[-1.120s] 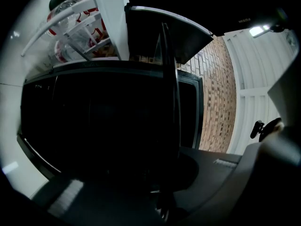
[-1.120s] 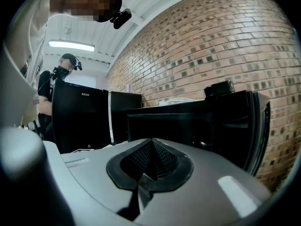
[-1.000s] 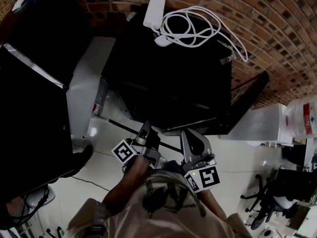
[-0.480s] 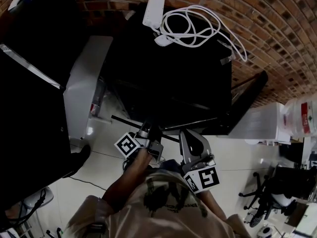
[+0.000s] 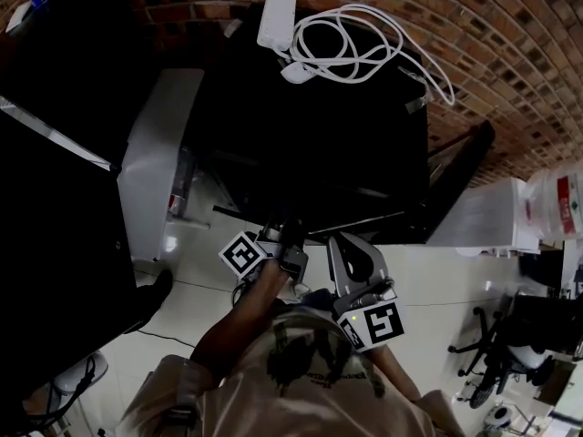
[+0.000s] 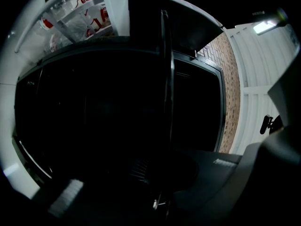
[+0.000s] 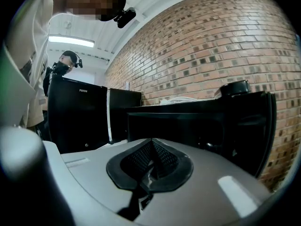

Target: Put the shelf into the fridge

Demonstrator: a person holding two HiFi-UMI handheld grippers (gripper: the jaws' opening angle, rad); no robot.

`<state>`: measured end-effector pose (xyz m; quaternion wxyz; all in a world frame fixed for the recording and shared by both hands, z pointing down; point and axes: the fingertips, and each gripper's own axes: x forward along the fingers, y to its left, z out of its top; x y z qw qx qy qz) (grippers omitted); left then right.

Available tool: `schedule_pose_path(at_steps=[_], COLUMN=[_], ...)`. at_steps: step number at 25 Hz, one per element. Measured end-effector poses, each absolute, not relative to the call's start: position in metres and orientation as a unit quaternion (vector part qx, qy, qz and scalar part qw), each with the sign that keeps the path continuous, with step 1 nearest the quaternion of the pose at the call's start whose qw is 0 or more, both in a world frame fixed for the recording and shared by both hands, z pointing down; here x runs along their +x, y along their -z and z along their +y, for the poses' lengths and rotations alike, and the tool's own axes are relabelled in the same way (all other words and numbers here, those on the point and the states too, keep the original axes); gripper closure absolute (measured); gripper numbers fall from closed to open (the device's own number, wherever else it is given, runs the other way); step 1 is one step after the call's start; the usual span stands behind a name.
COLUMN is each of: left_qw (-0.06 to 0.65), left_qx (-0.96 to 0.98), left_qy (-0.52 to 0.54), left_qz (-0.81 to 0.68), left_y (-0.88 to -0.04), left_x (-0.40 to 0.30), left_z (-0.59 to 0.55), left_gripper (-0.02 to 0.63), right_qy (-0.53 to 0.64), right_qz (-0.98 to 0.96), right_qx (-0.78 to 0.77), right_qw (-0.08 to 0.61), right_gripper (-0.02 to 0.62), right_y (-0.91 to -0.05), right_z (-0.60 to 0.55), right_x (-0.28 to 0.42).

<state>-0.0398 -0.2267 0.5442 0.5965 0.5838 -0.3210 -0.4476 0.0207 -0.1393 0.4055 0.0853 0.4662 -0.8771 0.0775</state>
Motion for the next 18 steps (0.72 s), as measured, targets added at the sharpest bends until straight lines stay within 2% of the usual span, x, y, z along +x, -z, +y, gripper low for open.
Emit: schedule_pose_path(at_steps=[18], left_qw=[0.612], left_qx=[0.585], left_qy=[0.450], left_qz=[-0.284], left_y=[-0.539], left_x=[-0.031], left_z=[-0.251], left_gripper=[0.601], right_qy=[-0.076], right_qz=[-0.857], right_qx=[0.505], right_qw=[0.068], right_gripper=[0.595], right_y=[-0.405], right_z=[-0.141], right_x=[0.009])
